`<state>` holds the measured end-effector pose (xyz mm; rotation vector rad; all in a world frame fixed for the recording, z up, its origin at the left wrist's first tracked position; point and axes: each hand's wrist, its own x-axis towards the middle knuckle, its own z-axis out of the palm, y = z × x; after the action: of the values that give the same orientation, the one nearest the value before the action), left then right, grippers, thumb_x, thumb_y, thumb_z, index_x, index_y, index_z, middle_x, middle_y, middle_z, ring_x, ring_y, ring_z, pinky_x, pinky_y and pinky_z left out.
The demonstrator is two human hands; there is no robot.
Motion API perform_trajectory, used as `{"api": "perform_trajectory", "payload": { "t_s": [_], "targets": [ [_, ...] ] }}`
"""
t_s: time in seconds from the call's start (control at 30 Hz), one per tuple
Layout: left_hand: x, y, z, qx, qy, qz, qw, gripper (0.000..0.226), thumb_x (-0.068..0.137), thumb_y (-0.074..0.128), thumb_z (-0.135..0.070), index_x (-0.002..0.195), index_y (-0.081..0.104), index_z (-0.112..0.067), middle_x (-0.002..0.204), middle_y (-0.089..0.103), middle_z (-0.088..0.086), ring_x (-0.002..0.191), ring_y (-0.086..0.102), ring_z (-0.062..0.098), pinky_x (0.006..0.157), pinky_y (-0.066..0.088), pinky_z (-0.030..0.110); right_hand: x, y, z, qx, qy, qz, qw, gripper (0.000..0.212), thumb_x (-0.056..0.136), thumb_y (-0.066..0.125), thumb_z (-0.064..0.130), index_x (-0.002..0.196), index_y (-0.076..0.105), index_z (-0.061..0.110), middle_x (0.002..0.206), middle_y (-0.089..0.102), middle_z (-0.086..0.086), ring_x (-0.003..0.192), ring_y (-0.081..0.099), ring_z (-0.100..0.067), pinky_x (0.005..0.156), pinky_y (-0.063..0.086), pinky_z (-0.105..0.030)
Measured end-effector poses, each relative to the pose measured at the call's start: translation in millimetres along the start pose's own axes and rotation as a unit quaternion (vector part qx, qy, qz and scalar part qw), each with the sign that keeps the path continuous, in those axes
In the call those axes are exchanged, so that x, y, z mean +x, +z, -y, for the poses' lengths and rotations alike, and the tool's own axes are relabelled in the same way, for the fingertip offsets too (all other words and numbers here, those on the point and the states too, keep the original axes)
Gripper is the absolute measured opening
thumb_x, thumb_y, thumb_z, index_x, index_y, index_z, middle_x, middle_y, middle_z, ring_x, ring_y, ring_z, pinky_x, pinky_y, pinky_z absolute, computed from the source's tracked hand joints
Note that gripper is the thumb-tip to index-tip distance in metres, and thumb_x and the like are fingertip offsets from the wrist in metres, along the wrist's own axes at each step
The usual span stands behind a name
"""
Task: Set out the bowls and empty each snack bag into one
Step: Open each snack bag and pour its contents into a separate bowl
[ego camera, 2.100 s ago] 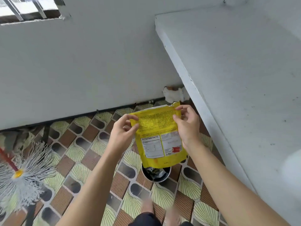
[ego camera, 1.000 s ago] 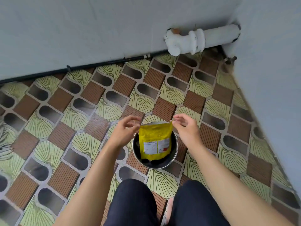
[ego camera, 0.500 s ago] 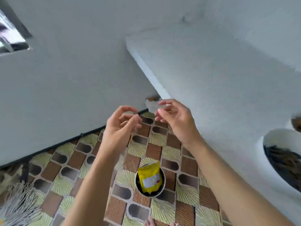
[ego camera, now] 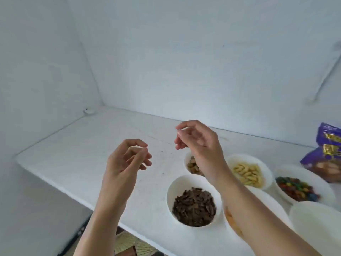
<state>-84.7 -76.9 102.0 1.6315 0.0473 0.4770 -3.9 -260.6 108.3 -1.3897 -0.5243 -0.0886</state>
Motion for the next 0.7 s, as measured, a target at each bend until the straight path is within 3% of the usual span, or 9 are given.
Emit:
{"api": "perform_trajectory", "payload": {
  "t_s": [0.2,0.37,0.5,0.63,0.7],
  "targets": [
    [36.4,125.6,-2.8,-0.024,0.014,0.122,0.992,0.005,0.099,0.062,-0.012,0.098,0.067,-0.013,0.081,0.067,0.008,0.076,0.066,0.023,0.077,0.051,0.039,-5.9,-126.9,15.0,-0.052,-0.012,-0.126,0.991,0.006,0.098,0.064,0.011,0.097,0.067,0.006,0.077,0.067,-0.011,0.073,0.064,-0.021,0.076,0.056,-0.031],
    [52.7,231.0,4.7,-0.018,0.000,0.219,0.976,0.006,0.100,0.062,-0.013,0.098,0.067,-0.015,0.083,0.069,0.008,0.078,0.066,0.020,0.078,0.052,0.037,-16.5,-226.2,16.0,-0.117,-0.021,-0.249,0.961,0.003,0.097,0.064,0.008,0.094,0.067,0.007,0.078,0.067,-0.014,0.074,0.065,-0.016,0.077,0.053,-0.030],
    [62.8,314.9,15.9,-0.016,-0.028,0.273,0.961,0.006,0.100,0.063,-0.014,0.096,0.067,-0.017,0.087,0.070,0.005,0.080,0.066,0.016,0.078,0.052,0.035,-30.5,-302.4,12.6,-0.170,-0.026,-0.369,0.913,0.009,0.095,0.068,0.013,0.089,0.069,0.019,0.085,0.070,0.006,0.085,0.065,-0.012,0.077,0.051,-0.023],
    [70.9,395.1,32.1,-0.002,-0.056,0.306,0.950,0.005,0.098,0.067,-0.023,0.093,0.068,-0.022,0.102,0.070,-0.003,0.094,0.067,0.012,0.085,0.057,0.037,-43.7,-370.9,-2.8,-0.250,-0.024,-0.464,0.849,0.004,0.089,0.068,0.034,0.090,0.067,0.030,0.097,0.062,0.020,0.102,0.063,-0.016,0.086,0.057,-0.046],
    [74.0,429.7,43.2,0.009,-0.075,0.315,0.946,0.005,0.097,0.069,-0.027,0.093,0.068,-0.024,0.112,0.068,-0.003,0.099,0.067,0.006,0.090,0.057,0.037,-48.9,-400.1,-13.9,-0.315,-0.001,-0.483,0.817,0.017,0.084,0.065,0.046,0.092,0.067,0.032,0.103,0.059,0.021,0.111,0.056,-0.013,0.090,0.054,-0.052]
  ]
}}
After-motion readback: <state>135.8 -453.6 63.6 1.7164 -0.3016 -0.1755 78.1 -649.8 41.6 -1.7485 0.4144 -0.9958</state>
